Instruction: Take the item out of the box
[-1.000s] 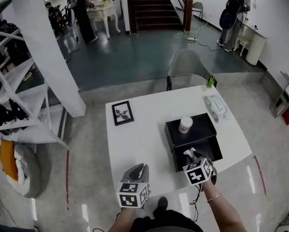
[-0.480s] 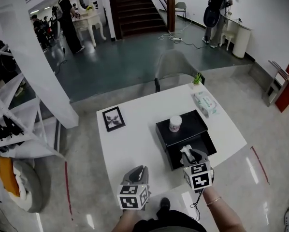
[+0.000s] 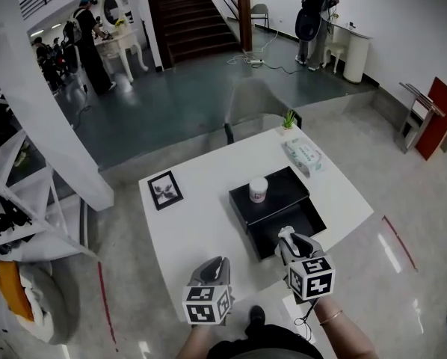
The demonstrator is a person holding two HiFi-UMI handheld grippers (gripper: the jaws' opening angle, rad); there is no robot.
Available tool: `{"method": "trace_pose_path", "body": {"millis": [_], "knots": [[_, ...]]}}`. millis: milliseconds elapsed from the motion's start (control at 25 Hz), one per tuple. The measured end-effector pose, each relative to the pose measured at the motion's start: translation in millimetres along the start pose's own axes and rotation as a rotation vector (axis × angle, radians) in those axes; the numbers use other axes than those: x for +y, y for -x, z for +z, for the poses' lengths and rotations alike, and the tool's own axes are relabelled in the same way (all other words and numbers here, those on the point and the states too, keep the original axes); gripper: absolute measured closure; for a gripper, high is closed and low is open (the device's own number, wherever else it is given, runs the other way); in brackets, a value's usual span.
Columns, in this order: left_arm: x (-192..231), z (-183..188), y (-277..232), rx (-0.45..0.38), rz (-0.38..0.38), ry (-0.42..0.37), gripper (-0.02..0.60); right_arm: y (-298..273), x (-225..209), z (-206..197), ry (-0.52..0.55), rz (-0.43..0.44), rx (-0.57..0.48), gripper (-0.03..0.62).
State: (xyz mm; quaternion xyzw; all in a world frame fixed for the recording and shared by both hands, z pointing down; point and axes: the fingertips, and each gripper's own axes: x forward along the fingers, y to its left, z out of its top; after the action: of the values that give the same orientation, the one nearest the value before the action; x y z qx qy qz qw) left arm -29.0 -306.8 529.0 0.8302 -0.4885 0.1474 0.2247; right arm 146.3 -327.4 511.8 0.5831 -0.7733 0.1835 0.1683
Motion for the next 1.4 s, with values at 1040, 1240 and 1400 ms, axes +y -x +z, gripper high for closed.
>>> {"method": "trace_pose_path", "body": {"millis": [1040, 1240, 1400], "knots": [[-14, 3, -9, 0.01, -0.038, -0.036, 0.535, 42, 2, -4, -0.113, -0.014, -0.087, 0.485], [-15, 2, -10, 0.011, -0.041, -0.037, 0.535, 42, 4, -5, -0.102, -0.013, -0.086, 0.487], [-18, 2, -10, 0.011, -0.043, -0.037, 0.535, 45, 2, -3, -0.112, -0.014, -0.093, 0.487]]}}
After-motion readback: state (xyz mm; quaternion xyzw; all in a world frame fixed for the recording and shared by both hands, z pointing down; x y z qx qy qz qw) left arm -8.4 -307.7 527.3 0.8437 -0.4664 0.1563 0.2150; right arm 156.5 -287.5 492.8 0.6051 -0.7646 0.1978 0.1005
